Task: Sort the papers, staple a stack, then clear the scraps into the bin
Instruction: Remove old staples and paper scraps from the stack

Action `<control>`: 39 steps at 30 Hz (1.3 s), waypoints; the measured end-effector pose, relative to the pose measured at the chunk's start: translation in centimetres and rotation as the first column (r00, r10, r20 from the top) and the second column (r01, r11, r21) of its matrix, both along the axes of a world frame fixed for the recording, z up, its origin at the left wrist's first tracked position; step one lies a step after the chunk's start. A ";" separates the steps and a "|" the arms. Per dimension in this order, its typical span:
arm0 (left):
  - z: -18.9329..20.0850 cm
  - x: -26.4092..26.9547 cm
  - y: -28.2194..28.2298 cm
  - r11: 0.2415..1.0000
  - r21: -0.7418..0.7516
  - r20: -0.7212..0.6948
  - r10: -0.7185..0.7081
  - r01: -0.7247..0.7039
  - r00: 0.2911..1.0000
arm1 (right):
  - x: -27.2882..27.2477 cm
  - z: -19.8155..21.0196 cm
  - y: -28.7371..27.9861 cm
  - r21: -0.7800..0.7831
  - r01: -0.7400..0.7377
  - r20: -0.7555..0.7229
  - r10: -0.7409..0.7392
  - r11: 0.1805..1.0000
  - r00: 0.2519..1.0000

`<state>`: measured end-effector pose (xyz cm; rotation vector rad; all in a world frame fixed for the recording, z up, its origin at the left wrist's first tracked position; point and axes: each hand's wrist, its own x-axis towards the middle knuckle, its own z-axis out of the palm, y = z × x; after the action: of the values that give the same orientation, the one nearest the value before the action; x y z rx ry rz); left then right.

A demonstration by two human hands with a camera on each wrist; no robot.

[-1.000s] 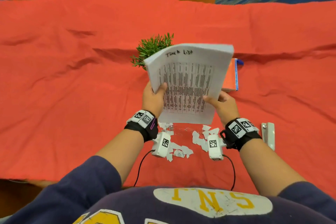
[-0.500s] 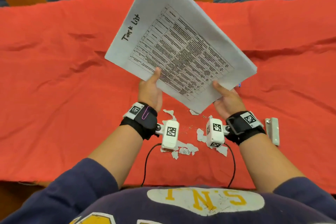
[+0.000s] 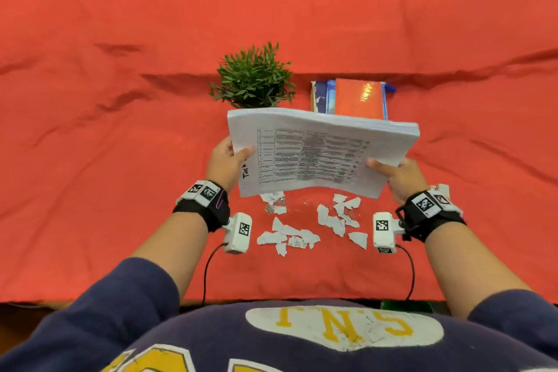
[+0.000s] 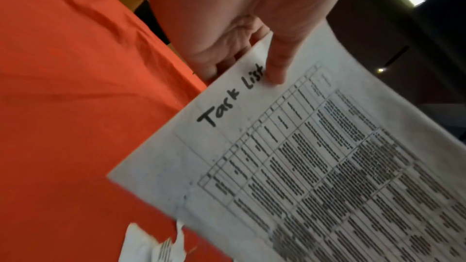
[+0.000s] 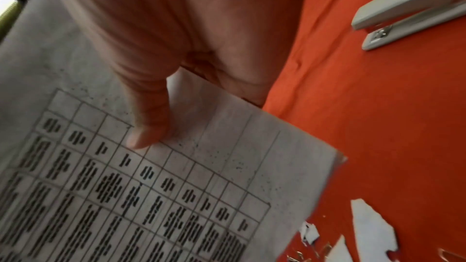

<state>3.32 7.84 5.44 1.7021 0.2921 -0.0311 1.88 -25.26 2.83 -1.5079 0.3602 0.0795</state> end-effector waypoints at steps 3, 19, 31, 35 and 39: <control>-1.9 -0.8 -0.2 0.999 -0.006 -0.018 0.036 -0.036 0.999 | -0.3 -0.7 -0.1 -0.075 -0.015 -0.054 0.011 0.997 0.998; -4.8 -0.8 -1.4 0.962 -0.102 -0.093 0.243 -0.252 0.966 | 0.9 -2.6 -0.5 -0.163 -0.057 -0.083 0.044 0.985 0.996; -4.5 -0.6 -1.7 0.968 -0.100 -0.111 0.219 -0.231 0.969 | 1.6 -2.0 -0.5 -0.171 -0.099 -0.042 0.093 0.980 0.995; -4.2 -0.7 -1.9 0.973 -0.105 -0.088 0.195 -0.203 0.977 | 1.9 -1.9 -0.6 -0.151 -0.109 -0.048 0.102 0.982 0.994; -4.4 -0.7 -1.7 0.976 -0.106 -0.095 0.180 -0.190 0.979 | 1.5 -1.8 -0.5 -0.142 -0.126 -0.066 0.117 0.982 0.991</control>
<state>2.63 6.14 1.00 1.5564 0.5025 0.0172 3.40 -25.74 1.01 -1.6751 0.3252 0.1975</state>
